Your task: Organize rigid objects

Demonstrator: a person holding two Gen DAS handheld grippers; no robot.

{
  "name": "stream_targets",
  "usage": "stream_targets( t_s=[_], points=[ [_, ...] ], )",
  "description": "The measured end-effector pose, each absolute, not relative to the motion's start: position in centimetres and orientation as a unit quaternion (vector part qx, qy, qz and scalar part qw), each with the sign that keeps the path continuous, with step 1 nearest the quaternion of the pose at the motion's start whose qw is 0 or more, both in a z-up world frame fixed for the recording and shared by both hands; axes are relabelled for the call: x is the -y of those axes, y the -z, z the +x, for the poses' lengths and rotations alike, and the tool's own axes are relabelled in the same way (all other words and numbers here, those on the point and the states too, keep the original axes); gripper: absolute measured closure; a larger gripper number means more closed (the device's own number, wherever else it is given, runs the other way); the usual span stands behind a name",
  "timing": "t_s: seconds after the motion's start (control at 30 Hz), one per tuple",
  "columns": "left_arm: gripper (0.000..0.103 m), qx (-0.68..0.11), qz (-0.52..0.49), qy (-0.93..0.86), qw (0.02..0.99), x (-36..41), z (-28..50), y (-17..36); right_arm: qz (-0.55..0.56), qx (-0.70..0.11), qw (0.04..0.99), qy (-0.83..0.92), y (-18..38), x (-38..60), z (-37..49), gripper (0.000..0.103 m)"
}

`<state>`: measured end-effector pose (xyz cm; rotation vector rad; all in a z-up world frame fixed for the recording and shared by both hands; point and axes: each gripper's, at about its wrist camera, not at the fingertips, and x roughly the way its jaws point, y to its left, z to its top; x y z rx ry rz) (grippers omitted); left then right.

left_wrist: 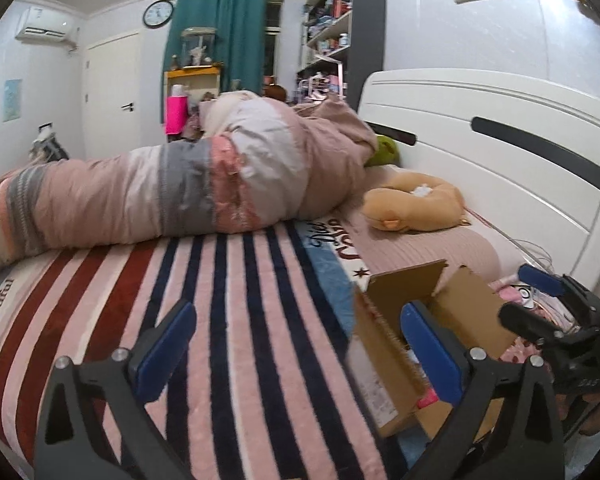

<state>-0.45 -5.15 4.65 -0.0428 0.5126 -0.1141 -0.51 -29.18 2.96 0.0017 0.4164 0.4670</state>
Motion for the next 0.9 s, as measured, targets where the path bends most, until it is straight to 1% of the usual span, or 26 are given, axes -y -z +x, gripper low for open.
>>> stream_targets(
  t_s=[0.2, 0.9],
  points=[
    [0.002, -0.258, -0.031, 0.039, 0.965, 3.9, -0.6, -4.2, 0.002, -0.203, 0.950, -0.236, -2.9, 28.8, -0.6, 0.006],
    [0.001, -0.260, -0.026, 0.026, 0.965, 3.9, -0.8, -4.0, 0.007, -0.203, 0.951, -0.233, -2.9, 28.6, -0.9, 0.006]
  ],
)
